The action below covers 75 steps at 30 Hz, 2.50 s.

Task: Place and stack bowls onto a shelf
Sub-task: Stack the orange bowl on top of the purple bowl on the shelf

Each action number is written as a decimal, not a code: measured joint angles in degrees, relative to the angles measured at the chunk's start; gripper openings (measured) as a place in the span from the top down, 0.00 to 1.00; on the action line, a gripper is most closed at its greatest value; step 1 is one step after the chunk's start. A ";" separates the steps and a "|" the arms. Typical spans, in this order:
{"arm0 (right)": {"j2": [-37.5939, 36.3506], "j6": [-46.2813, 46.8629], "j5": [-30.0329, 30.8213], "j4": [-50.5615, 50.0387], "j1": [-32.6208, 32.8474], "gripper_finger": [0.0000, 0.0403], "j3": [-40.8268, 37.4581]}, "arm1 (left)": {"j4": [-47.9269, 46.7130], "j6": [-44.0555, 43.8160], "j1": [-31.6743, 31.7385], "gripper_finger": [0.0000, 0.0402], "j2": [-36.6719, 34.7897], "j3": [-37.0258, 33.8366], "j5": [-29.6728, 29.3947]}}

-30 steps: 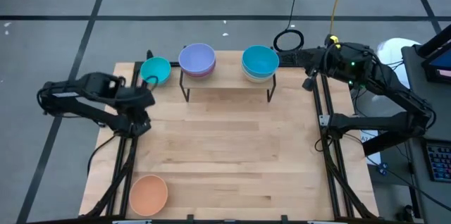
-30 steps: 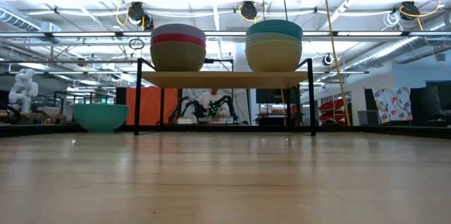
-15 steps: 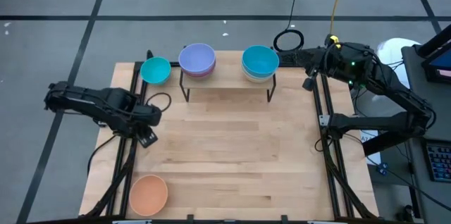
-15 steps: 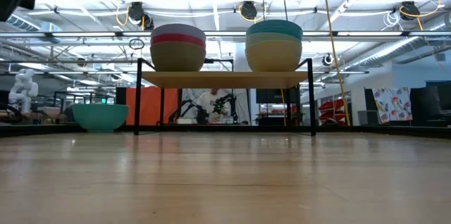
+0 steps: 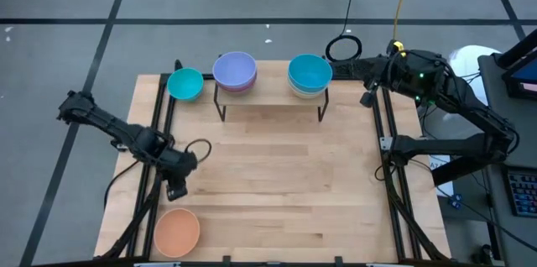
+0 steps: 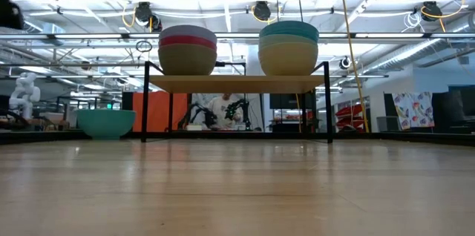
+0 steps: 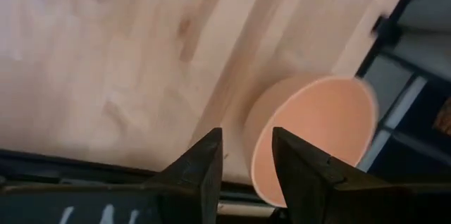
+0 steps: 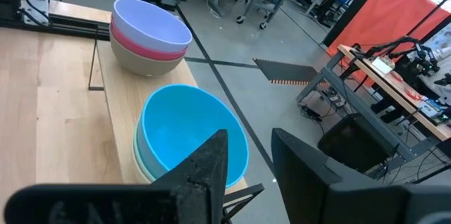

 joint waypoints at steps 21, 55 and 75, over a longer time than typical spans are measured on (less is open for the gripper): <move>0.02 -0.03 -0.01 0.10 0.00 0.75 0.00 | 12.44 -9.17 -19.57 0.68 12.77 -1.55 -7.88; 0.02 1.46 -0.04 1.33 0.00 0.75 0.00 | 27.76 -20.77 -16.49 0.98 23.86 -1.49 -11.71; 0.02 -0.46 -4.74 1.12 -0.02 0.75 0.00 | 7.54 -3.38 5.22 0.98 23.86 17.11 -14.14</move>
